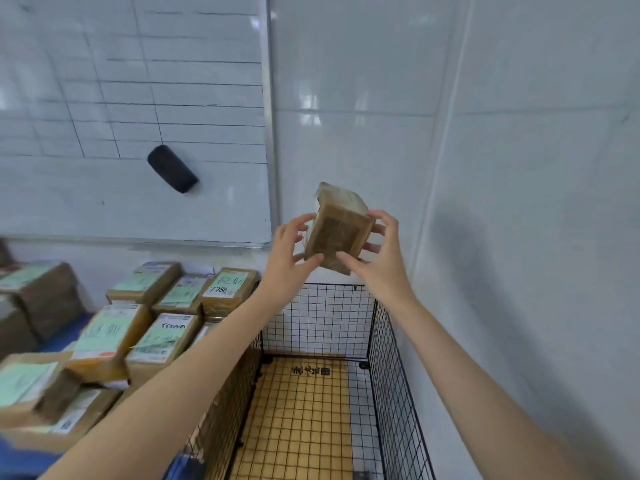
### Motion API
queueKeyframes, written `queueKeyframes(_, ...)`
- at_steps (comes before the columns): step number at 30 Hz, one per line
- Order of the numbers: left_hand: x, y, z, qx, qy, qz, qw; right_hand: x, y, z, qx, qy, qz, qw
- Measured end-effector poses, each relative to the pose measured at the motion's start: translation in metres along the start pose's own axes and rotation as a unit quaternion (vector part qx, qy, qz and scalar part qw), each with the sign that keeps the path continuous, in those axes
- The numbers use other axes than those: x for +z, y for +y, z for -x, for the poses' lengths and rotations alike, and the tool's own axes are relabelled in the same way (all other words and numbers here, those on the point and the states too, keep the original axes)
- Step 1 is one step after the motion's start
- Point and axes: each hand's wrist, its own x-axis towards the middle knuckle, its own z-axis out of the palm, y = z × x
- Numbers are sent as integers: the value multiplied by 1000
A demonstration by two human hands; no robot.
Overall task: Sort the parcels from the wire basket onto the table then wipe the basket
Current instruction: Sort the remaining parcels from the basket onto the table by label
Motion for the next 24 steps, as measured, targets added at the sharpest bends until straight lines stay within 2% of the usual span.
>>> queueKeyframes(4, -9, 18, -1, 59, -12, -52, 997, -7, -20, 4, -4, 22, -40, 999)
queueKeyframes(7, -11, 28, 1, 90, -3, -50, 995, -10, -29, 6, -3, 11, -53, 999)
queueKeyframes(15, -15, 35, 1, 102, 13, 30, 994, -20, -40, 1, 52, -44, -71, 995)
queueKeyframes(24, -20, 39, 2, 84, 42, 68, 993, -15, -39, -1, 80, -31, -57, 995)
